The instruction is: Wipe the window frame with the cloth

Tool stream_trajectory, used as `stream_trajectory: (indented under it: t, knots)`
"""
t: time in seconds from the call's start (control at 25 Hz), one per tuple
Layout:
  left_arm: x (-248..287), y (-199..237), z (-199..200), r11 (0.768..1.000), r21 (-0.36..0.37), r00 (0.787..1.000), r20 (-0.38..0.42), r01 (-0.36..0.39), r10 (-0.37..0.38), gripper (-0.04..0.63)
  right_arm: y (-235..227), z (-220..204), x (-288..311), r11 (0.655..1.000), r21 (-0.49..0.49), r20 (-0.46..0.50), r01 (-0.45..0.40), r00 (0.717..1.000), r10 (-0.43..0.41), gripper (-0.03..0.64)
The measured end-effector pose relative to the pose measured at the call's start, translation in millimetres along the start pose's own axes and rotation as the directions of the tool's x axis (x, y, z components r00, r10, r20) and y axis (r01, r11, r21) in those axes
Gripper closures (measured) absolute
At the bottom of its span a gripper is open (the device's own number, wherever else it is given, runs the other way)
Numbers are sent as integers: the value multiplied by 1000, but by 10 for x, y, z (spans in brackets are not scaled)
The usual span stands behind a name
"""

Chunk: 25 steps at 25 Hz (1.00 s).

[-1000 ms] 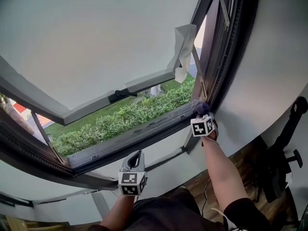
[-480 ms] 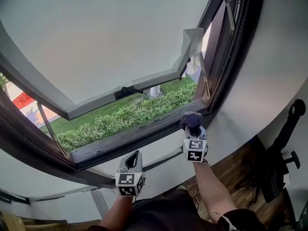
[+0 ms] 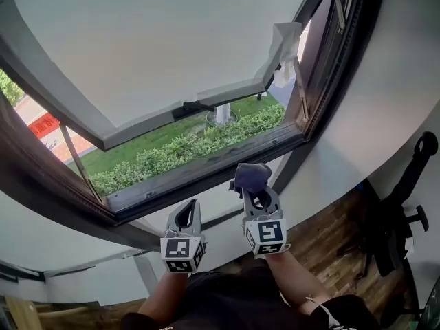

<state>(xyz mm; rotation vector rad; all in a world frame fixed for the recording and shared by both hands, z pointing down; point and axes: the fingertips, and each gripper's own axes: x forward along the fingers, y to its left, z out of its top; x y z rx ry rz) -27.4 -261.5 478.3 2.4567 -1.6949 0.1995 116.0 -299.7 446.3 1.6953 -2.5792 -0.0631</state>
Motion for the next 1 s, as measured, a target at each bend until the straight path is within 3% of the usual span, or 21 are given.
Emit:
stream_trajectory:
  t: [0.28,0.52,1.0]
  knots:
    - [-227,117,59,1000,-7,999,31,-15,15,587,367,43,-92,997,57,39,-43,998,41,560]
    - [-392,186,152,999,-8,998,61,-32,32,587,549,125,-128,996,47,56,-75,996,72,560]
    - [-482,233,108,999,-6,997,57,-43,43,588,627,137,-133,996,41,45,-84,996,82,560]
